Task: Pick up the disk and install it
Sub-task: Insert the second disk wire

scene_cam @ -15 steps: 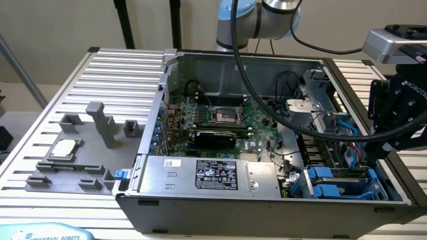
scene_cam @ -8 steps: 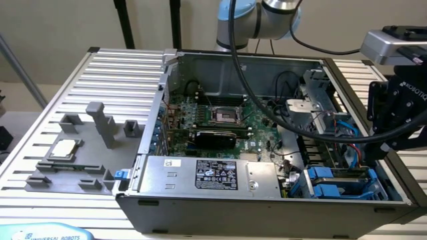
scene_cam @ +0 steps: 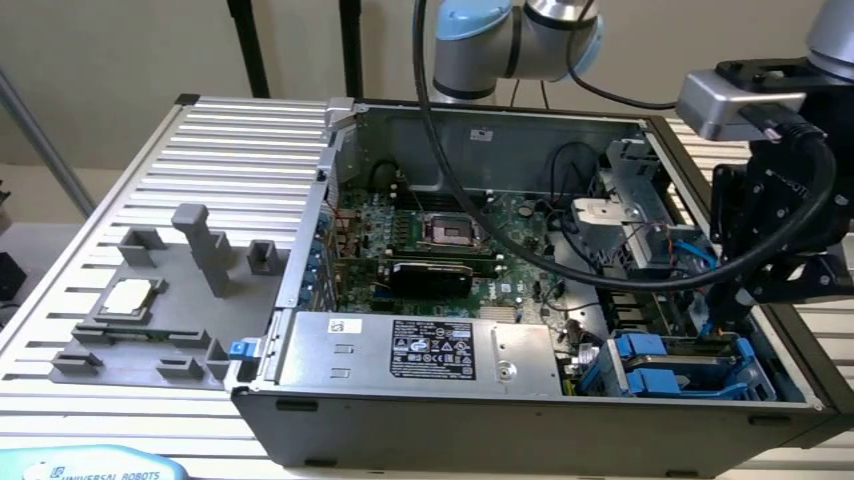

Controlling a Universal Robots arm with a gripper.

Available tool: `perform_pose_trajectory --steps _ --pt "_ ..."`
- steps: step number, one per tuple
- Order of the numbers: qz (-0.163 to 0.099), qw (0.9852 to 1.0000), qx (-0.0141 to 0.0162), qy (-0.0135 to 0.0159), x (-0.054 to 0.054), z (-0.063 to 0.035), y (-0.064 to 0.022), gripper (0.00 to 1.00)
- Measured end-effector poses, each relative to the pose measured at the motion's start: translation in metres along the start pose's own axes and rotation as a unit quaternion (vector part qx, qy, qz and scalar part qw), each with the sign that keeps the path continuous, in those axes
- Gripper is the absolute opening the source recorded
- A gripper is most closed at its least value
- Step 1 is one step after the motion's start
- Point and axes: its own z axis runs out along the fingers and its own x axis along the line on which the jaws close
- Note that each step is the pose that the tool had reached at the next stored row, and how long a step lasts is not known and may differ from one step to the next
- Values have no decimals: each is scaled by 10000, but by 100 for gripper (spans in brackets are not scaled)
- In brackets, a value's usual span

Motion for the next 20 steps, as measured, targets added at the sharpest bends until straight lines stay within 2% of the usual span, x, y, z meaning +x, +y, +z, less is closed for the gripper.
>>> perform_pose_trajectory --steps 3,6,12,15,18,20 --pt "14 9999 88 -63 9 13 100 16" --pt "26 9998 160 -112 14 35 148 16" --pt "46 9994 296 -168 23 96 153 16" --pt "51 9992 338 -184 31 140 155 16" --pt "56 9991 359 -208 33 191 163 16" --pt "60 9990 375 -235 32 219 169 16"
